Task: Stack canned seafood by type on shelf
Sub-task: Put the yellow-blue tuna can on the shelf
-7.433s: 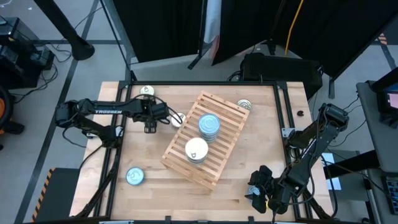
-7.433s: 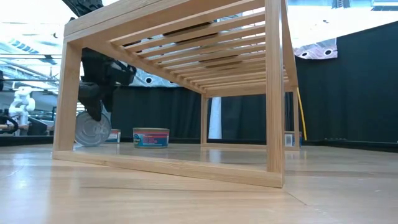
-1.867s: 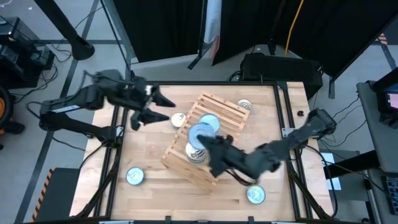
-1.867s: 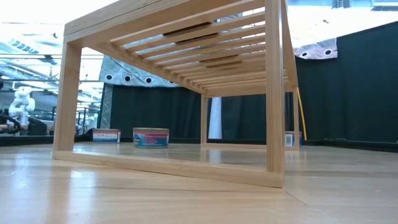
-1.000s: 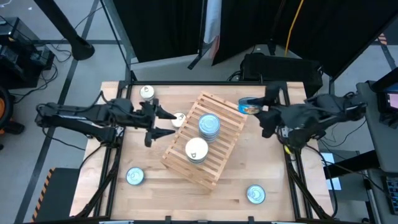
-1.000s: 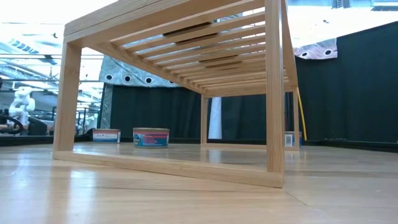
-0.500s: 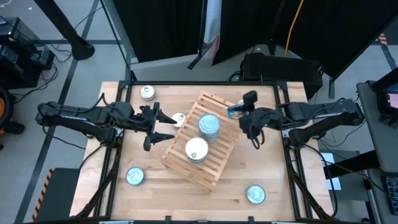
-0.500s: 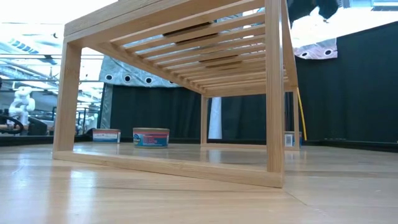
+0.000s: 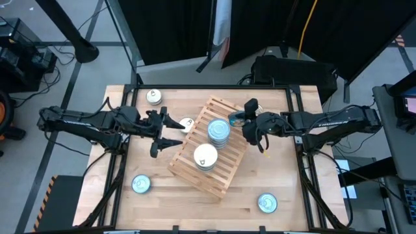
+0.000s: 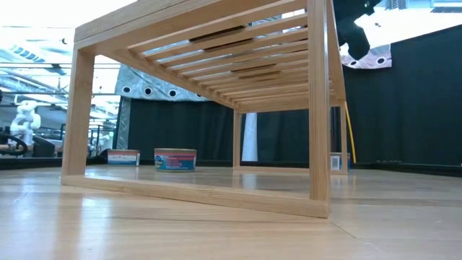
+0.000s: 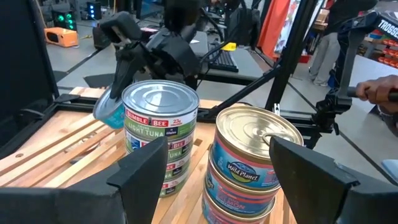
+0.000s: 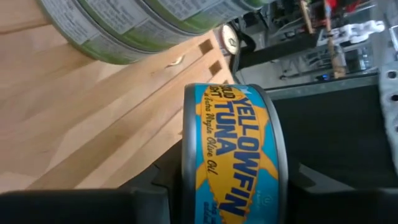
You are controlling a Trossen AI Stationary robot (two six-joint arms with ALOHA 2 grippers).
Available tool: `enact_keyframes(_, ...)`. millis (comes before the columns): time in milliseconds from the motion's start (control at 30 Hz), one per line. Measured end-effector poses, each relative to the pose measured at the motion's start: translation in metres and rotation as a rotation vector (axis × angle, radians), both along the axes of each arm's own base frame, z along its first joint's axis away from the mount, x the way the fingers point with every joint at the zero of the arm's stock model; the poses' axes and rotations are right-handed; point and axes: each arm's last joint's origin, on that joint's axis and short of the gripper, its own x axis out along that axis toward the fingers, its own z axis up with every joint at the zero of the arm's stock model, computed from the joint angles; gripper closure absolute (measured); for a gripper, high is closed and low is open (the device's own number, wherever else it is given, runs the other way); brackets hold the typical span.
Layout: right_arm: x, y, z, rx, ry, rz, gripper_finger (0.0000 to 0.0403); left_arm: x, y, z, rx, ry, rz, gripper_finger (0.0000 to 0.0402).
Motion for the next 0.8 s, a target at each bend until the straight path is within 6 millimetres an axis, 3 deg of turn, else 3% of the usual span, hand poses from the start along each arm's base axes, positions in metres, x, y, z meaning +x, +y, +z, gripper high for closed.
enact_keyframes(233, 0.001, -0.007, -0.004, 0.130, -0.011, 0.050, 0.0235, 0.000, 0.000, 0.000, -0.003, 0.001, 0.000, 0.0114)
enact_keyframes(600, 0.001, -0.014, -0.004, 0.191, -0.028, 0.039, 0.0147, 0.000, 0.000, 0.000, -0.007, 0.001, 0.001, 0.0114)
enact_keyframes(800, 0.002, -0.009, -0.003, 0.175, -0.039, 0.054, 0.0157, 0.000, 0.000, 0.000, -0.006, 0.001, 0.000, 0.0114)
